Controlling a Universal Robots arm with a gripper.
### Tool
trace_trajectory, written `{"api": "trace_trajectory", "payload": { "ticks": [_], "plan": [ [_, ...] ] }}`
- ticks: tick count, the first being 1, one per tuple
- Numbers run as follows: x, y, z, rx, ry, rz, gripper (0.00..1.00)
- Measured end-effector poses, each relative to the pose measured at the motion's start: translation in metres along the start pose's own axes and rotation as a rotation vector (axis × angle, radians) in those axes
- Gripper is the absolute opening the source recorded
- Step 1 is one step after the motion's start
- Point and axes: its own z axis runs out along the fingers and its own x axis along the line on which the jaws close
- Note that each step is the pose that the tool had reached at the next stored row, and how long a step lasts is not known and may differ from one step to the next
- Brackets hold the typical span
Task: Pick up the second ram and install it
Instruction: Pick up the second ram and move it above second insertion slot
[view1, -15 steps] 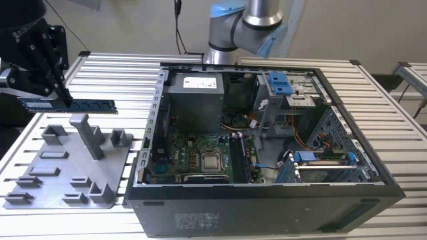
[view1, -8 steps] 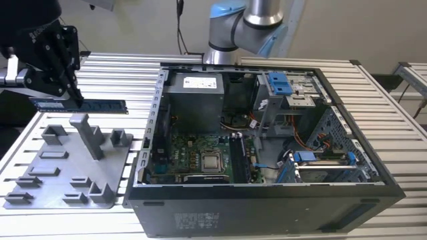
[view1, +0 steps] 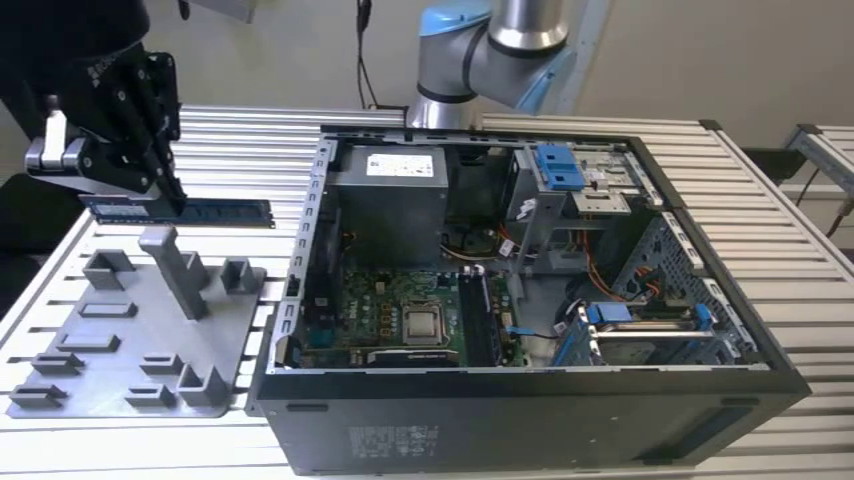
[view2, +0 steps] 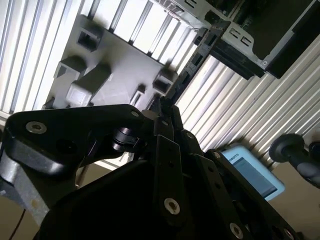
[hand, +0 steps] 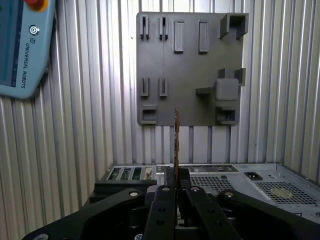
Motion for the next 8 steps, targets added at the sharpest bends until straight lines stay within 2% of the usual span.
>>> {"api": "trace_trajectory", "payload": {
  "ticks": [8],
  "plan": [
    [-0.0004,-0.0121,0.0003,0.0000,0.0000,0.000,0.14]
  ]
}}
